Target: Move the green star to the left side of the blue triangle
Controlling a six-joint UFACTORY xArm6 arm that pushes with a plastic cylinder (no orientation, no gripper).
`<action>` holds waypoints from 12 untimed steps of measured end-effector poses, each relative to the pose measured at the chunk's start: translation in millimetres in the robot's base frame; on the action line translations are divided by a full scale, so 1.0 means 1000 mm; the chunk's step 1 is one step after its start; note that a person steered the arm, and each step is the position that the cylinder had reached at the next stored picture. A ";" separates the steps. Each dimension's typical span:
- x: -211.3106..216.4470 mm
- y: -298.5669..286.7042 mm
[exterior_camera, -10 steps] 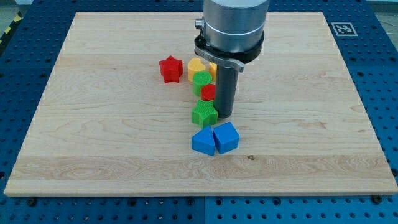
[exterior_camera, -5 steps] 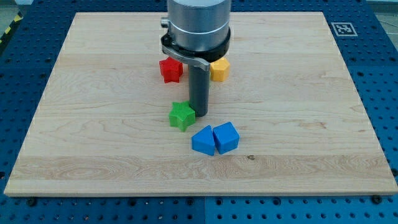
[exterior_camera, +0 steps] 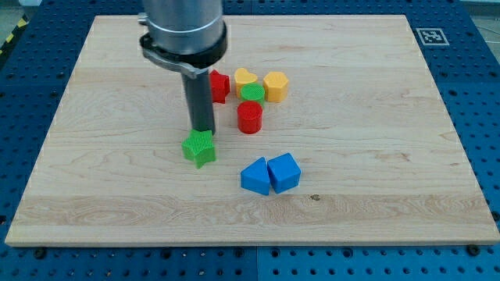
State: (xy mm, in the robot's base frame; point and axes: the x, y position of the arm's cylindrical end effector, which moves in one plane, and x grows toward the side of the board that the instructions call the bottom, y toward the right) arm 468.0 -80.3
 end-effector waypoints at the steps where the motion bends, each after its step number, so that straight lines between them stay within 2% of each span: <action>1: 0.000 -0.007; 11: 0.038 0.015; 12: 0.038 -0.005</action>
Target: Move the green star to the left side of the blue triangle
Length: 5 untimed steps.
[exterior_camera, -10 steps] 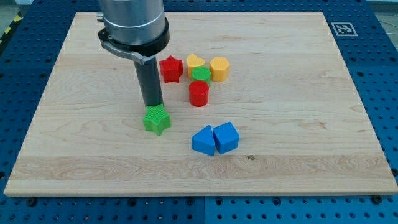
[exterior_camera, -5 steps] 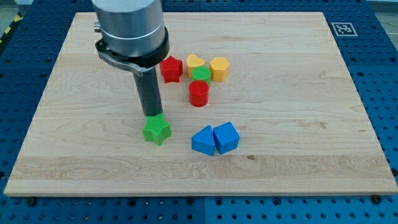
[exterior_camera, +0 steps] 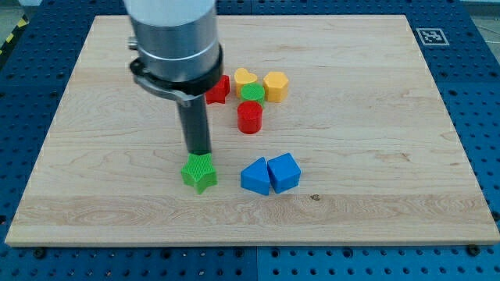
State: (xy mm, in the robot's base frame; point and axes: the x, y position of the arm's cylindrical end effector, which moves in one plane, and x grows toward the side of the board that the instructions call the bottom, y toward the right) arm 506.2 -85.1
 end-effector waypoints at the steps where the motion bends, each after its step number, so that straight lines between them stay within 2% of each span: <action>1: 0.000 -0.034; 2: 0.007 -0.043; 5: 0.014 -0.015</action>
State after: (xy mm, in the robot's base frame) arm 520.2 -99.8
